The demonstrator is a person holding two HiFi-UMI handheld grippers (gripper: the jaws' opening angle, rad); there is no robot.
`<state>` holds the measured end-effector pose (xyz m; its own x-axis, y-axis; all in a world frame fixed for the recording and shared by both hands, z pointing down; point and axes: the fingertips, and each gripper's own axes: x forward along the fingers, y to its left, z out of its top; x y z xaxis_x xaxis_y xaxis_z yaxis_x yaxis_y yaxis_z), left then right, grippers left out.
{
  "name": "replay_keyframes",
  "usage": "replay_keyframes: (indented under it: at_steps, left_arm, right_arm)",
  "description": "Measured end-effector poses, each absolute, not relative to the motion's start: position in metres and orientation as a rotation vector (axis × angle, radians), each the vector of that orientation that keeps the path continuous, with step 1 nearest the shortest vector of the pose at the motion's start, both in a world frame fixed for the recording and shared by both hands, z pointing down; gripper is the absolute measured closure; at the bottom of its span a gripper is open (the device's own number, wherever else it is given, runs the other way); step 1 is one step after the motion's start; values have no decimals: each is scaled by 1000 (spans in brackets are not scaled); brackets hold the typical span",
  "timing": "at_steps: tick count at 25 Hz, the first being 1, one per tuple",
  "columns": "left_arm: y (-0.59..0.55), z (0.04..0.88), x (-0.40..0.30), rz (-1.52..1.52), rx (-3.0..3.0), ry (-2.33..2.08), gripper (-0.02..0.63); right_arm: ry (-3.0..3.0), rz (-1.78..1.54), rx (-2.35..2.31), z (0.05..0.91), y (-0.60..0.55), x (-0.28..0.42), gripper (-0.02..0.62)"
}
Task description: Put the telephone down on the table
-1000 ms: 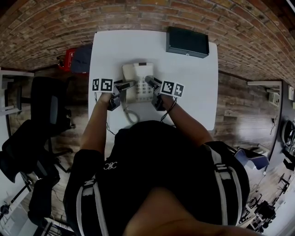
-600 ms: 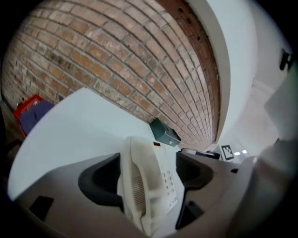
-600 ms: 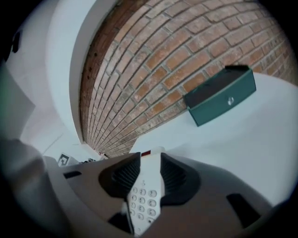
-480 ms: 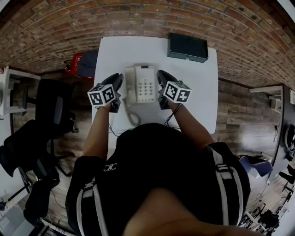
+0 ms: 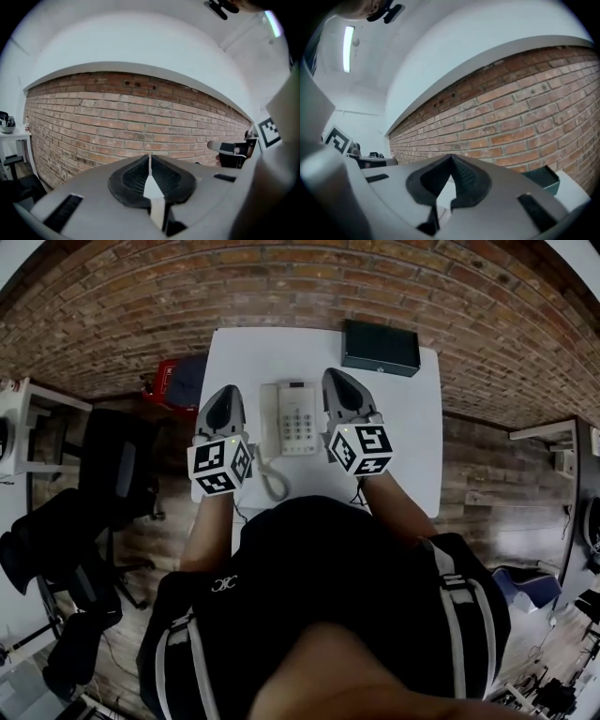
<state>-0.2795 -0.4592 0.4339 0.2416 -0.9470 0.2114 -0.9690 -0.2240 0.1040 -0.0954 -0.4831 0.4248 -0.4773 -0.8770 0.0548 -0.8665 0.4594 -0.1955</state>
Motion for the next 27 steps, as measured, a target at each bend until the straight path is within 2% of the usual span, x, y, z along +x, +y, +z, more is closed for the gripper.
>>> replay_keyframes:
  at_steps: [3, 27]
  left_arm:
    - [-447, 424, -277, 159, 2308, -1839, 588]
    - [-437, 420, -252, 199, 2352, -1806, 588]
  right_arm:
    - [2640, -210, -1587, 411, -475, -93, 597]
    - [2590, -200, -1721, 420, -467, -72, 597]
